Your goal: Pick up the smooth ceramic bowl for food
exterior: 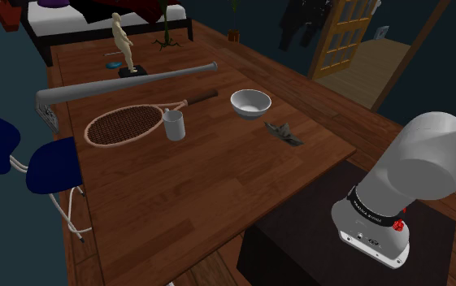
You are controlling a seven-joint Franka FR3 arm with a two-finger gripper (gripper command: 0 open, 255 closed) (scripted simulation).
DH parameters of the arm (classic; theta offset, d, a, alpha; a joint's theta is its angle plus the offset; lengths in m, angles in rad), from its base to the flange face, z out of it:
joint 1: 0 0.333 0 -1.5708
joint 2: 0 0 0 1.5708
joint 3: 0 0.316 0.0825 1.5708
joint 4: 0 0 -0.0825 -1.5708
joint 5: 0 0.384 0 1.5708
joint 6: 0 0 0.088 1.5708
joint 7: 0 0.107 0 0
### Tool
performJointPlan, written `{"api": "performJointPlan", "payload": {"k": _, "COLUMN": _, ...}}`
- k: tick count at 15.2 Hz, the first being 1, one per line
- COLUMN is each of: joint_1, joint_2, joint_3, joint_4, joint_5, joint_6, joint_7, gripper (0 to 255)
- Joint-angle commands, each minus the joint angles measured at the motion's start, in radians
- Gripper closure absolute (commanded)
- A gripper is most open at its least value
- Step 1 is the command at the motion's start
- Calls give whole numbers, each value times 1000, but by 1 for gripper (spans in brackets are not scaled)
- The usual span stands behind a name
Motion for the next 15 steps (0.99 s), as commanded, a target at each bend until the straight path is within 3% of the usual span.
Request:
{"api": "performJointPlan", "payload": {"k": 1, "joint_1": 0, "joint_2": 0, "joint_3": 0, "joint_4": 0, "joint_5": 0, "joint_6": 0, "joint_7": 0, "gripper": 0}}
{"api": "performJointPlan", "payload": {"k": 9, "joint_1": -23, "joint_2": 176, "joint_3": -143, "joint_4": -34, "joint_5": -2, "joint_6": 174, "joint_7": -163, "gripper": 0}}
{"api": "performJointPlan", "payload": {"k": 15, "joint_1": -26, "joint_2": 357, "joint_3": -247, "joint_4": -3, "joint_5": 36, "joint_6": 286, "joint_7": -299, "gripper": 0}}
